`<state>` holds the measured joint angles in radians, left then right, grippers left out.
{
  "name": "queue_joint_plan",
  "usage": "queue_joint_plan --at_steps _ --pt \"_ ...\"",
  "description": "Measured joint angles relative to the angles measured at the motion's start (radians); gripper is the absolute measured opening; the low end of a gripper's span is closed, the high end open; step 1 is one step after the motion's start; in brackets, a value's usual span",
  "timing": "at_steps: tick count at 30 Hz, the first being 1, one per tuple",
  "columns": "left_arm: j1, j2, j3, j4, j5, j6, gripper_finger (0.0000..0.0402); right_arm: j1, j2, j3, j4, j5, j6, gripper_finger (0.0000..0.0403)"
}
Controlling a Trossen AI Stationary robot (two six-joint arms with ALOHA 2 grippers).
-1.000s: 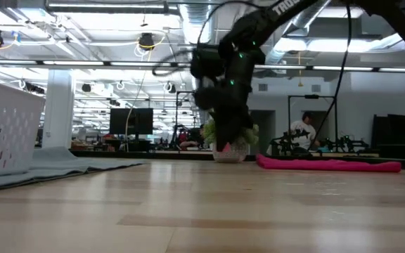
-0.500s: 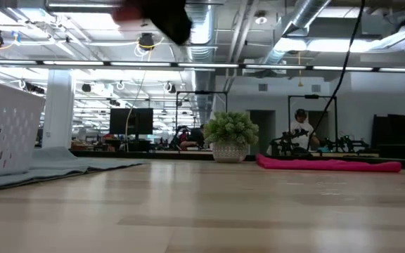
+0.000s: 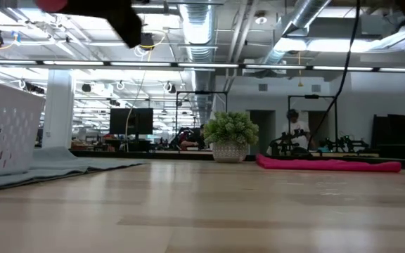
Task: Pick and placing Produce into tupperware
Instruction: Put the pink apricot into the white basket, then return to Home Position
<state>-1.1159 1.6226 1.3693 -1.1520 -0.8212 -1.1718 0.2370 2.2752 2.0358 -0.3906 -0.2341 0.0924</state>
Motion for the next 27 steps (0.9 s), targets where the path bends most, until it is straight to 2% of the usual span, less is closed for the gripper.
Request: queue_joint_plan --at_steps 6,8,11,16,24,27 --pt "-0.038 0.000 0.000 -0.025 0.001 -0.067 0.0302 -0.031 0.151 0.252 -0.125 -0.019 -0.045 0.0130" --pt "-0.045 0.000 0.000 -0.026 -0.003 -0.069 0.0302 -0.038 0.208 0.326 -0.134 -0.069 -0.041 0.0135" --pt "-0.046 0.000 0.000 -0.026 -0.003 -0.079 0.0302 -0.050 0.223 0.293 -0.083 -0.144 -0.015 0.0131" --pt "-0.046 0.000 0.000 -0.027 -0.001 -0.093 0.0302 -0.052 0.250 0.315 -0.122 -0.115 -0.037 0.0135" --pt "-0.046 0.000 0.000 -0.032 0.001 -0.093 0.0302 -0.048 0.255 0.317 0.046 -0.064 -0.034 0.0243" --pt "-0.046 0.000 0.000 -0.032 0.001 -0.098 0.0302 -0.051 0.253 0.317 0.065 -0.055 -0.033 0.0259"
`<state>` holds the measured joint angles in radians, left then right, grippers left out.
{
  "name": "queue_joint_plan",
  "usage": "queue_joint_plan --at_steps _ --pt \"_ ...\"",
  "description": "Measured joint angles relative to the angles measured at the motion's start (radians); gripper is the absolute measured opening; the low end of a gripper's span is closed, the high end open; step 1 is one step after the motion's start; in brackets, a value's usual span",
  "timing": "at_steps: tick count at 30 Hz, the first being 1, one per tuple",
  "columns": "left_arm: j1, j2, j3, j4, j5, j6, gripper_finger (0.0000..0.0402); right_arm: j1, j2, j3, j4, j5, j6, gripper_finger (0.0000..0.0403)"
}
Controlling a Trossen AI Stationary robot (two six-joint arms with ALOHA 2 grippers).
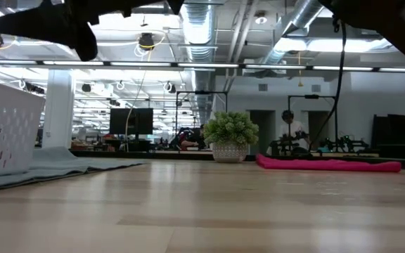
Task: Pick and placing Produce into tupperware
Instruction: Return to Home Position
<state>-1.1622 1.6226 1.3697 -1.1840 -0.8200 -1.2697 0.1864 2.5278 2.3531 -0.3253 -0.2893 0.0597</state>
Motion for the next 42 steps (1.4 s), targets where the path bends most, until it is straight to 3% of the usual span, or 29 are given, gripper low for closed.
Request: queue_joint_plan --at_steps 5,9,15,18,23,28,33,36,38,40,42 --pt "0.000 0.000 0.000 -0.008 0.001 -0.009 0.0302 0.007 -0.026 -0.001 -0.155 0.043 -0.029 0.0259" --pt "0.000 0.000 0.000 -0.008 0.000 0.011 0.0302 0.028 -0.133 -0.001 -0.316 0.116 -0.063 0.0250" --pt "0.000 -0.006 0.000 -0.005 -0.104 0.070 0.0302 0.039 -0.280 -0.001 -0.560 0.148 -0.062 0.0228" --pt "0.002 -0.006 0.000 -0.001 -0.145 0.134 0.0302 0.069 -0.366 -0.002 -0.643 0.218 -0.048 0.0221" --pt "0.024 -0.034 0.000 0.026 -0.217 0.220 0.0301 0.182 -0.499 0.000 -0.742 0.446 -0.021 0.0219" --pt "0.113 -0.071 0.000 0.212 -0.250 0.424 0.0282 0.351 -0.603 0.000 -0.846 0.689 0.062 0.0220" --pt "0.203 -0.083 0.000 0.232 -0.053 0.439 0.0270 0.578 -0.672 -0.017 -1.050 1.073 0.292 0.0219" --pt "0.208 -0.062 -0.023 0.371 -0.255 0.591 0.0270 0.733 -0.694 -0.050 -1.201 1.310 0.496 0.0219" --pt "0.252 -0.056 -0.033 0.469 -0.295 0.704 0.0269 0.825 -0.705 -0.093 -1.251 1.429 0.640 0.0219" --pt "0.324 -0.066 -0.033 0.590 -0.195 0.842 0.0269 0.895 -0.721 -0.157 -1.235 1.487 0.678 0.0219" --pt "0.412 -0.069 -0.032 0.769 -0.002 1.030 0.0269 0.943 -0.730 -0.204 -1.241 1.507 0.750 0.0219"
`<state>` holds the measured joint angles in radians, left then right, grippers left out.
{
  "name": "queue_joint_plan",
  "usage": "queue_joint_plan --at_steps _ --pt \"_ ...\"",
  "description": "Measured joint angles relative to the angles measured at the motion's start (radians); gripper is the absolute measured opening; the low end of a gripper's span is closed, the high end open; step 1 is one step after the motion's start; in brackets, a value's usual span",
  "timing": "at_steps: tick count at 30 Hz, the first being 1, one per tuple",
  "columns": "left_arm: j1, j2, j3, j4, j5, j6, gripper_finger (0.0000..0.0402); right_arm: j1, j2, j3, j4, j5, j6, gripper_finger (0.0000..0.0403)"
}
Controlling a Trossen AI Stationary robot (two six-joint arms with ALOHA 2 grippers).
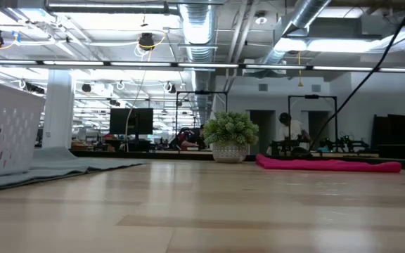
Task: Pick and placing Produce into tupperware
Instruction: Return to Home Position
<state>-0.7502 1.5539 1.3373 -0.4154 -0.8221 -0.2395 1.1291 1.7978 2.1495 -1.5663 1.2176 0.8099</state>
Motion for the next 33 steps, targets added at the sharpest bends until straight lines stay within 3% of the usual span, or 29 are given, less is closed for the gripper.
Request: queue_joint_plan --at_steps 3,5,6,9,11,16,23,26,33 --pt "0.126 0.002 0.000 0.291 0.446 0.265 0.0269 0.032 -0.008 -0.079 -0.006 0.010 0.101 0.0219" --pt "0.213 0.001 0.002 0.394 0.678 0.356 0.0269 0.053 -0.020 -0.133 -0.005 0.006 0.116 0.0219" --pt "0.256 -0.002 0.003 0.399 0.738 0.376 0.0269 0.059 -0.033 -0.154 -0.006 -0.021 0.104 0.0219" --pt "0.371 -0.005 0.001 0.363 0.757 0.386 0.0269 0.073 -0.078 -0.204 -0.005 -0.097 0.239 0.0219" --pt "0.447 0.002 -0.015 0.391 0.804 0.387 0.0269 0.091 -0.085 -0.261 -0.005 -0.061 0.310 0.0219" --pt "0.621 -0.024 -0.171 0.598 1.166 0.380 0.0269 0.163 -0.152 -0.451 -0.005 0.088 0.459 0.0219" --pt "0.738 -0.207 -0.450 0.657 1.156 0.336 0.0269 0.290 -0.323 -0.746 -0.006 0.137 0.735 0.0219" --pt "0.740 -0.333 -0.579 0.773 1.188 0.336 0.0269 0.331 -0.379 -0.861 0.004 0.185 0.827 0.0219" --pt "0.689 -0.637 -0.875 0.838 1.124 0.333 0.0269 0.368 -0.475 -1.070 0.003 0.204 0.996 0.0219"
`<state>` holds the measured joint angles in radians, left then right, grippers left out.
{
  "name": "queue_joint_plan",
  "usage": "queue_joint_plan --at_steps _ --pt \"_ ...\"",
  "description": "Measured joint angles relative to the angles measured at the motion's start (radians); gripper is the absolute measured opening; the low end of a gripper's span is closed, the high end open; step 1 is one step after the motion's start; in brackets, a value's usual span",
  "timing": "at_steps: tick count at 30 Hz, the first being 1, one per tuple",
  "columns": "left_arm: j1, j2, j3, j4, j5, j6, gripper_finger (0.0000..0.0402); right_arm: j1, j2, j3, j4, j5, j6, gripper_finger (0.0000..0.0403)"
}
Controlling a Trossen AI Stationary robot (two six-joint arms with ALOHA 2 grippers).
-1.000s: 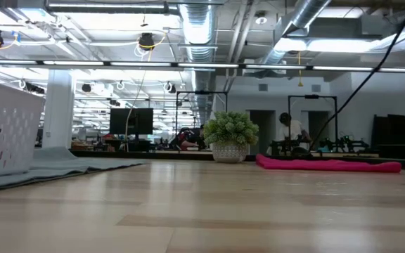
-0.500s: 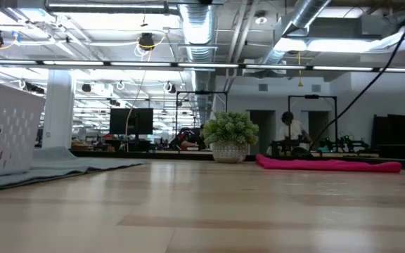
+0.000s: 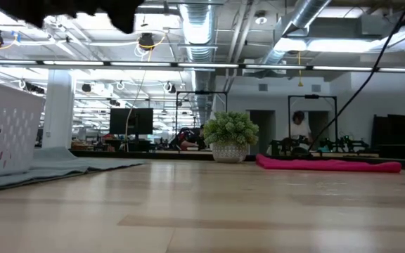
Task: Pick and placing Produce into tupperware
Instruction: Return to Home Position
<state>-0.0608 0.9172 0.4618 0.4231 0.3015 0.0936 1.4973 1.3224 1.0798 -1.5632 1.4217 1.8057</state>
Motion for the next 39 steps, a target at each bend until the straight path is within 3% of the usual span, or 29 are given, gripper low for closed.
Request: queue_joint_plan --at_steps 7,14,21,25,30,36,39 --pt "-0.030 -0.223 -0.269 0.136 -0.027 -0.032 0.0269 0.068 -0.078 -0.195 -0.006 0.120 0.134 0.0219" --pt "-0.031 -0.371 -0.439 0.243 0.001 -0.074 0.0269 0.093 -0.174 -0.402 0.012 0.144 0.287 0.0219" --pt "-0.028 -0.485 -0.451 0.076 -0.061 -0.059 0.0269 0.094 -0.216 -0.525 0.062 0.149 0.305 0.0219" --pt "-0.029 -0.534 -0.451 0.059 -0.033 -0.056 0.0269 0.093 -0.219 -0.579 0.103 0.150 0.296 0.0219" --pt "-0.028 -0.601 -0.451 -0.078 -0.051 -0.049 0.0269 0.112 -0.219 -0.654 0.161 0.151 0.295 0.0219" --pt "-0.028 -0.717 -0.451 -0.129 -0.021 -0.042 0.0269 0.122 -0.245 -0.781 0.187 0.148 0.435 0.0219" --pt "-0.029 -0.787 -0.451 -0.218 -0.043 -0.019 0.0269 0.103 -0.251 -0.808 0.259 0.147 0.415 0.0219"
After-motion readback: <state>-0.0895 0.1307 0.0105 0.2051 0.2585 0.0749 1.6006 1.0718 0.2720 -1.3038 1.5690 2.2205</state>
